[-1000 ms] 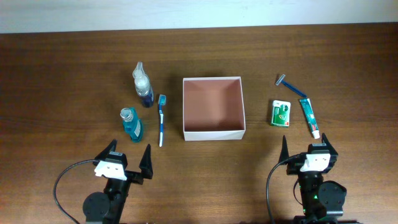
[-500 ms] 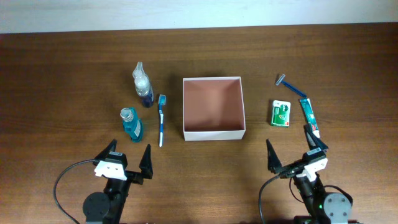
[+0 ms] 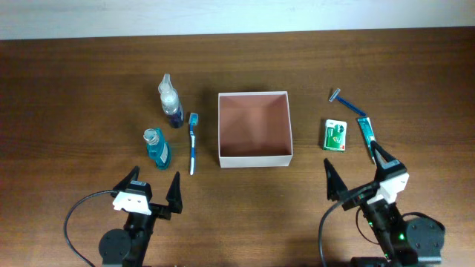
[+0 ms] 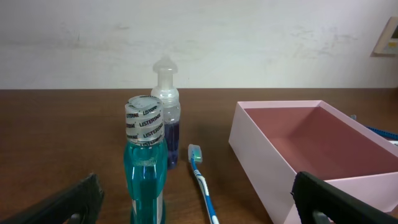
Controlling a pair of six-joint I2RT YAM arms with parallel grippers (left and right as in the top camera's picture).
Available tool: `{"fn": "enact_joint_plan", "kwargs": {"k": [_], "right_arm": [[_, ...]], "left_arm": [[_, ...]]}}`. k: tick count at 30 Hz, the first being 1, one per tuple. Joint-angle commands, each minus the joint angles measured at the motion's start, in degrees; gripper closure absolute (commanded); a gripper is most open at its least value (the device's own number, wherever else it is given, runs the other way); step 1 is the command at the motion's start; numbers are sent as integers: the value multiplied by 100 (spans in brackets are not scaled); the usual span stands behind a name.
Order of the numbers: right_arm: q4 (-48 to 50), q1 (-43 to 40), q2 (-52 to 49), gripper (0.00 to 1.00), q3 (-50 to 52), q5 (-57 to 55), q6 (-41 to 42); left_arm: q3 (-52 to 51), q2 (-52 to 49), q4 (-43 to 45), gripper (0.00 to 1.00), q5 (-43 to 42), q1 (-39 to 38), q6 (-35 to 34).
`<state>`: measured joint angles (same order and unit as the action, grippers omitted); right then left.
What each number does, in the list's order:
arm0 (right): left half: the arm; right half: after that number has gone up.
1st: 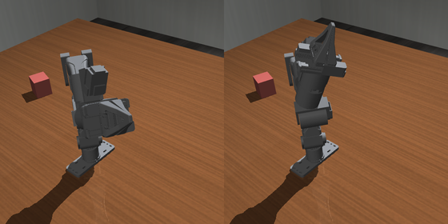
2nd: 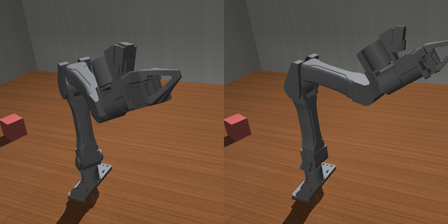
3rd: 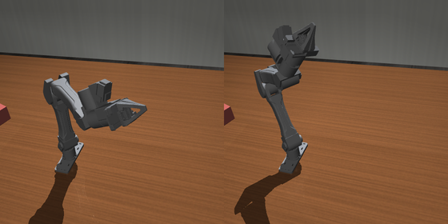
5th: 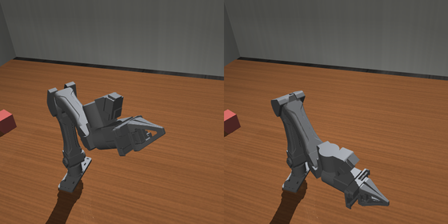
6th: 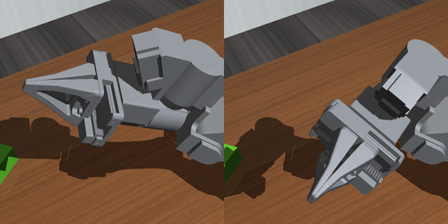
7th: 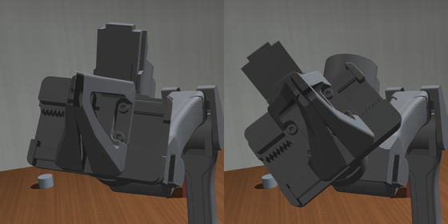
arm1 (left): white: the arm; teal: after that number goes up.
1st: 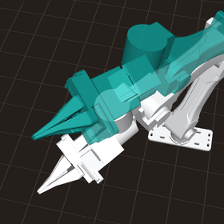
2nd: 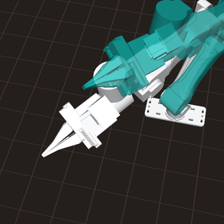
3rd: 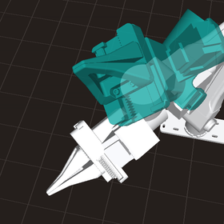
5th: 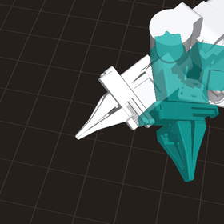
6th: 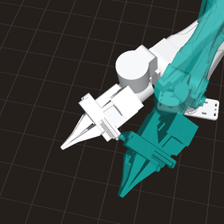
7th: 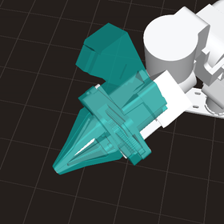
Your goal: Pack container
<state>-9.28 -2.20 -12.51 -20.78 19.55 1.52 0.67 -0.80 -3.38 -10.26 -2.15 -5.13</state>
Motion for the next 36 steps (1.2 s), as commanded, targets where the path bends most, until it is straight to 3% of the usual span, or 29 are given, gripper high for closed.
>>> {"fn": "enact_joint_plan", "kwargs": {"k": [1, 5, 21, 29, 36], "right_arm": [[-544, 24, -52, 1, -52, -1169, 52], [-1051, 26, -52, 1, -9, -1873, 48], [-1239, 24, -52, 1, 538, -2004, 46], [-750, 24, -52, 1, 890, -2006, 44], [-1121, 20, -57, 1, 898, -2354, 48]], "left_arm": [[-9, 46, -35, 1, 20, -20, 92], [-9, 46, -35, 1, 20, -20, 92], [-9, 46, -35, 1, 20, -20, 92], [-9, 46, -35, 1, 20, -20, 92], [-9, 46, -35, 1, 20, -20, 92]]}}
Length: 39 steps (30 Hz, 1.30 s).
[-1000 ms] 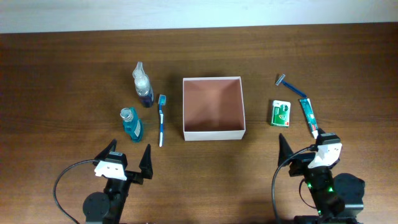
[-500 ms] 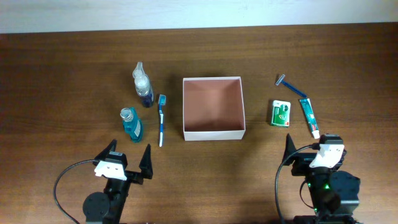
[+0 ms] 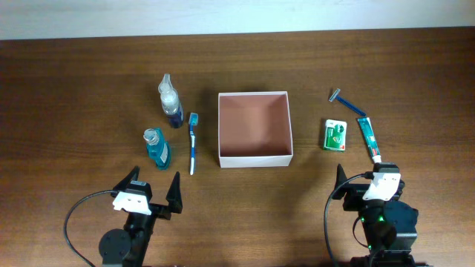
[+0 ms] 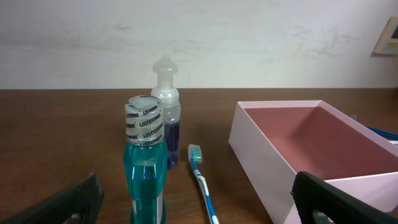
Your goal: Pack container
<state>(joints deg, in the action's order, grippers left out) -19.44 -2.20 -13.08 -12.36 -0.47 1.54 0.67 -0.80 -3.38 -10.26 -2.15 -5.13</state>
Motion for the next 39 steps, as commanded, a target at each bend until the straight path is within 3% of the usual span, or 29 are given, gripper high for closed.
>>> {"fn": "enact_joint_plan", "kwargs": {"k": [1, 5, 11, 21, 30, 39], "right_arm": [[-175, 20, 0, 1, 57, -505, 46], [-245, 20, 0, 1, 57, -815, 39], [-326, 20, 0, 1, 57, -111, 50], [-632, 20, 0, 1, 59, -413, 120], [-1010, 20, 0, 1, 59, -1080, 953], [-1237, 20, 0, 1, 59, -1139, 992]], "left_arm": [[-9, 46, -35, 1, 20, -20, 92], [-9, 46, -35, 1, 20, -20, 92], [-9, 46, -35, 1, 20, -20, 92], [-9, 46, -35, 1, 20, -20, 92], [-9, 46, -35, 1, 22, -20, 92], [-9, 46, -35, 1, 20, -20, 92]]}}
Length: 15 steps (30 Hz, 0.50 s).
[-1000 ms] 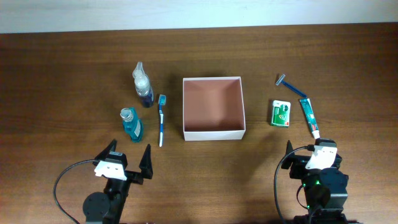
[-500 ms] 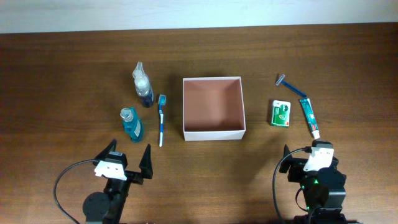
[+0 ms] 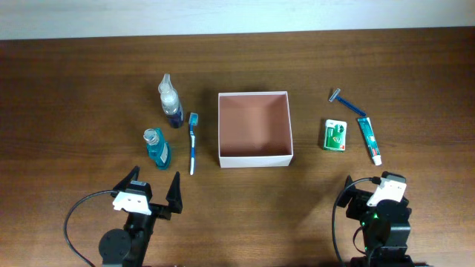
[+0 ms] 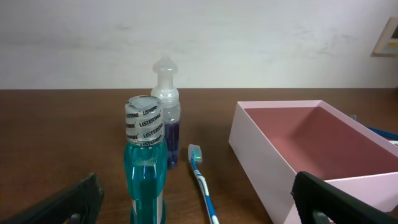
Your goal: Pack container
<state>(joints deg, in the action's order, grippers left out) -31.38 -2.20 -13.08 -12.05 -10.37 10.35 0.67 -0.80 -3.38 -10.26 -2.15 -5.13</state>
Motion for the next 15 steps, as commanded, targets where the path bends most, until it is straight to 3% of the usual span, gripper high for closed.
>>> {"fn": "enact_joint_plan", "kwargs": {"k": [1, 15], "right_arm": [[-68, 20, 0, 1, 28, -151, 111], [-195, 20, 0, 1, 28, -216, 111]], "left_arm": [[-9, 46, -35, 0, 20, -20, 92], [-9, 46, -35, 1, 20, -20, 92]]}}
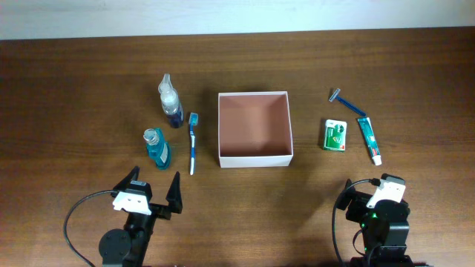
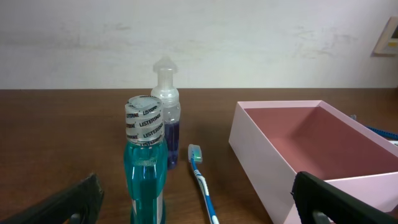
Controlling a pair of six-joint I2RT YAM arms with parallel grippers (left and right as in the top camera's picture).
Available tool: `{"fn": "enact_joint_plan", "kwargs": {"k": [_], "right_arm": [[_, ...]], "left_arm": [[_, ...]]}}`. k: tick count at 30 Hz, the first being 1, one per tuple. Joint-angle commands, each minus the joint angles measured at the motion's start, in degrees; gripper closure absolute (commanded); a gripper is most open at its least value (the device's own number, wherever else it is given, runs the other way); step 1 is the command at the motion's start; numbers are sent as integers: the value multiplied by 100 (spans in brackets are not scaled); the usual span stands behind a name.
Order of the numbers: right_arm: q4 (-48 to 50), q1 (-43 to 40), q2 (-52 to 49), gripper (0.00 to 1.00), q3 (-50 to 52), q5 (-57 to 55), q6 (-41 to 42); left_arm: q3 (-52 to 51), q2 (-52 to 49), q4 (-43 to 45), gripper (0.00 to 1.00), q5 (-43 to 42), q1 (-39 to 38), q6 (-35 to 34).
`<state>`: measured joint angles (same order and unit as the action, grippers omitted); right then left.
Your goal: Pack container
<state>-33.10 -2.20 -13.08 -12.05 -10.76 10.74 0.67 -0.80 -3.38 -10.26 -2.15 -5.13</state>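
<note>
An open pink box [image 1: 254,159] with white outer walls stands mid-table, nothing in it; it shows in the left wrist view too [image 2: 255,158]. Left of it are a teal mouthwash bottle [image 1: 156,147] [image 2: 145,165], a clear spray bottle [image 1: 171,102] [image 2: 166,109] and a blue toothbrush [image 1: 193,142] [image 2: 203,180]. To its right lie a razor [image 1: 347,102], a small green packet [image 1: 335,135] and a toothpaste tube [image 1: 368,139]. My left gripper [image 1: 154,182] [image 2: 198,186] is open, just short of the mouthwash. My right gripper [image 1: 367,187] sits open near the front edge, short of the tube.
Dark wooden table [image 1: 89,67] with a pale wall behind its far edge. Black cables loop by both arm bases at the front edge.
At first my right gripper stood open with one finger reaching over the near end of the toothpaste tube. Then it was drawn back just short of the tube's cap, later lower still near the front edge, where it stays. The left arm and all objects kept their places.
</note>
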Motion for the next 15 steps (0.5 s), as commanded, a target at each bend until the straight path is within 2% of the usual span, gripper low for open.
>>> {"fn": "enact_joint_plan", "kwargs": {"k": [1, 15], "right_arm": [[-20, 20, 0, 1, 26, -175, 72], [363, 22, 9, 1, 24, 511, 68]], "left_arm": [[-9, 46, -35, 1, 20, -20, 92], [-9, 46, -35, 1, 20, -20, 92]]}}
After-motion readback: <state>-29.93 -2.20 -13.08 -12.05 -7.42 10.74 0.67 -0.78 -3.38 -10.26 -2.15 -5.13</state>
